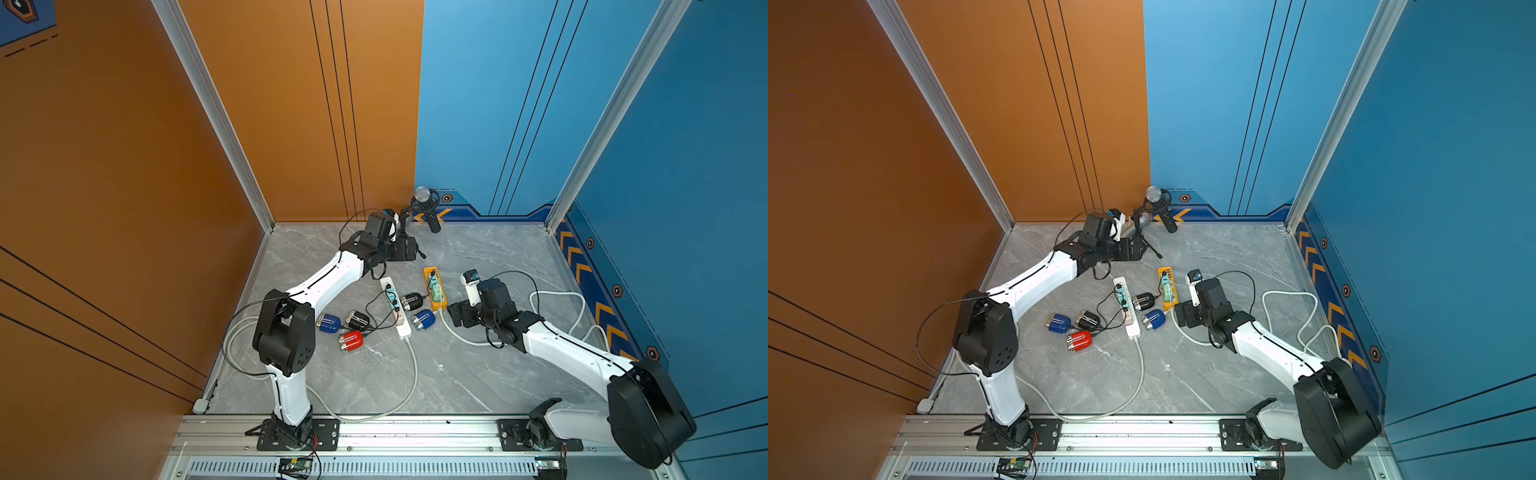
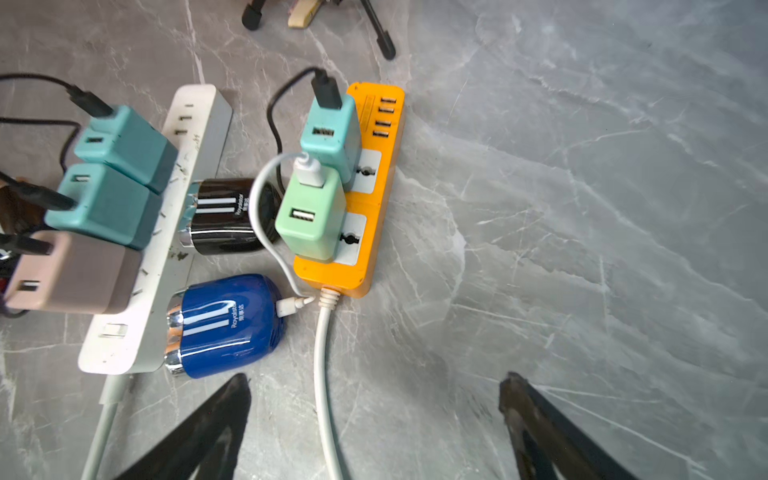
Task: Unplug the electric shaver
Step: Remove the plug from the socket.
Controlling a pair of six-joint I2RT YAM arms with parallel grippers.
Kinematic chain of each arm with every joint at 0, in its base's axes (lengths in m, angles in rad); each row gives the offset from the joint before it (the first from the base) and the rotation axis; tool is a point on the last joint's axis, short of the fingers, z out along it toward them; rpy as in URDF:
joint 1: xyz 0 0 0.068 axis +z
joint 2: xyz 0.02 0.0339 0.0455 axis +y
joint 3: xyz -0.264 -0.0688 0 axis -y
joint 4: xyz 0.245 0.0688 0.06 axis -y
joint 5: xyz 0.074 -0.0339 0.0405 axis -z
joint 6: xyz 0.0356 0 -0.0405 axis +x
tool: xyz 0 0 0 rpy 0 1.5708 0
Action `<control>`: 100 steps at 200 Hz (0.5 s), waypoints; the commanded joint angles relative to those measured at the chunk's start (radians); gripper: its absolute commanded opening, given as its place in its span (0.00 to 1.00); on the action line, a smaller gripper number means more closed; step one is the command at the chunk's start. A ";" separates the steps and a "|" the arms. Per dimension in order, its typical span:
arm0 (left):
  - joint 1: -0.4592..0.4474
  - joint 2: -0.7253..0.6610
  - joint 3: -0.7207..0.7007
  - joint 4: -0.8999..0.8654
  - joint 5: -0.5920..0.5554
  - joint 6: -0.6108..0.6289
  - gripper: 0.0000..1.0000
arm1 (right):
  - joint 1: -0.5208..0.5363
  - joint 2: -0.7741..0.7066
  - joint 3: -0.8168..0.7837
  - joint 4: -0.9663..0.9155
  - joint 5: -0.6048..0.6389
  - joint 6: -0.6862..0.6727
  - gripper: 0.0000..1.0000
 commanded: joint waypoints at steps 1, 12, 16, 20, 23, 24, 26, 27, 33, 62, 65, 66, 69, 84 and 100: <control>-0.021 0.047 0.065 -0.025 -0.089 -0.095 0.97 | 0.000 0.091 0.048 0.061 -0.089 0.048 0.93; -0.030 0.064 0.087 -0.025 -0.101 -0.106 0.97 | 0.002 0.132 0.067 0.069 -0.108 0.077 0.91; -0.033 0.072 0.095 -0.025 -0.105 -0.105 0.96 | 0.003 0.144 0.072 0.074 -0.112 0.087 0.91; -0.036 0.077 0.102 -0.026 -0.115 -0.102 0.97 | 0.005 0.156 0.074 0.086 -0.119 0.093 0.91; -0.037 0.081 0.106 -0.026 -0.120 -0.100 0.97 | 0.007 0.162 0.073 0.098 -0.121 0.094 0.91; -0.037 0.084 0.108 -0.025 -0.122 -0.098 0.97 | 0.008 0.164 0.071 0.104 -0.121 0.094 0.91; -0.037 0.086 0.111 -0.026 -0.124 -0.095 0.98 | 0.010 0.170 0.071 0.111 -0.122 0.093 0.90; -0.037 0.088 0.112 -0.026 -0.126 -0.094 0.98 | 0.011 0.171 0.071 0.115 -0.120 0.094 0.90; -0.035 0.098 0.124 -0.028 -0.129 -0.091 0.98 | 0.018 0.185 0.068 0.133 -0.093 0.096 0.90; -0.016 0.141 0.181 -0.038 -0.087 -0.105 0.98 | 0.036 0.229 0.075 0.178 0.027 0.140 0.91; -0.015 0.145 0.184 -0.037 -0.087 -0.107 0.98 | 0.038 0.232 0.072 0.189 0.031 0.142 0.91; -0.015 0.146 0.185 -0.037 -0.087 -0.107 0.98 | 0.039 0.232 0.070 0.194 0.032 0.144 0.91; -0.013 0.148 0.189 -0.037 -0.083 -0.109 0.98 | 0.040 0.233 0.067 0.205 0.035 0.147 0.91; -0.009 0.165 0.206 -0.037 -0.073 -0.116 0.98 | 0.054 0.253 0.065 0.240 0.062 0.153 0.92; -0.005 0.176 0.217 -0.038 -0.070 -0.124 0.99 | 0.070 0.294 0.085 0.249 0.095 0.152 0.92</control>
